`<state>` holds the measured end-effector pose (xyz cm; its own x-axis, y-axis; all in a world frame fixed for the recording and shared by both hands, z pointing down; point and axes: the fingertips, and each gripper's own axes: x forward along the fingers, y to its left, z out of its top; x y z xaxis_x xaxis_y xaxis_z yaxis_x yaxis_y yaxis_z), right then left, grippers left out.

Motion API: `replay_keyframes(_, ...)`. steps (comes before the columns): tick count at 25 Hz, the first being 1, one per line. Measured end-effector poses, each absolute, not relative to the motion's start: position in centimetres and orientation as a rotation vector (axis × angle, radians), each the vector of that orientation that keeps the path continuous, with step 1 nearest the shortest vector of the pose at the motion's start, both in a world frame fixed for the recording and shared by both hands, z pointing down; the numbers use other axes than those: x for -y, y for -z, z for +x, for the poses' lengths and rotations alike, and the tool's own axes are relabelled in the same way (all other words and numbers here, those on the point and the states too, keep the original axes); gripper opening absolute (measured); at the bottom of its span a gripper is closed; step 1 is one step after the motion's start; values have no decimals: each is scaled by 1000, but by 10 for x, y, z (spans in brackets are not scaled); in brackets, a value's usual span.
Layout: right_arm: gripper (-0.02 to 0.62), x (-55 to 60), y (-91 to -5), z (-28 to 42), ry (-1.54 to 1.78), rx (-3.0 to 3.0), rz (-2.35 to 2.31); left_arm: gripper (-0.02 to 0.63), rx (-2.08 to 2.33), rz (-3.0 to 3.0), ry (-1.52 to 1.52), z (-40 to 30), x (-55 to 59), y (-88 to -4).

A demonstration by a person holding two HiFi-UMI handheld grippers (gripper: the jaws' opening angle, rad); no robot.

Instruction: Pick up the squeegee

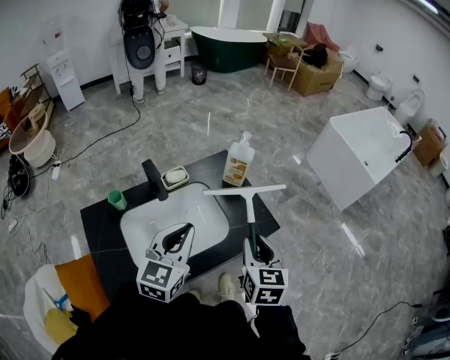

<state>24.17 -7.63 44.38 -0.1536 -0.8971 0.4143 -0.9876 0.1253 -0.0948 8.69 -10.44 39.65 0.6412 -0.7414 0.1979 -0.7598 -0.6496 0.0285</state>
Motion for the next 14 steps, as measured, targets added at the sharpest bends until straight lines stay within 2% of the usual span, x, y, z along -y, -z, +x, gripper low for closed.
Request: replay_keyframes(14, 112, 90, -446, 244, -489, 2155, 1864, 28, 1253, 2751, -261, 92, 115, -403)
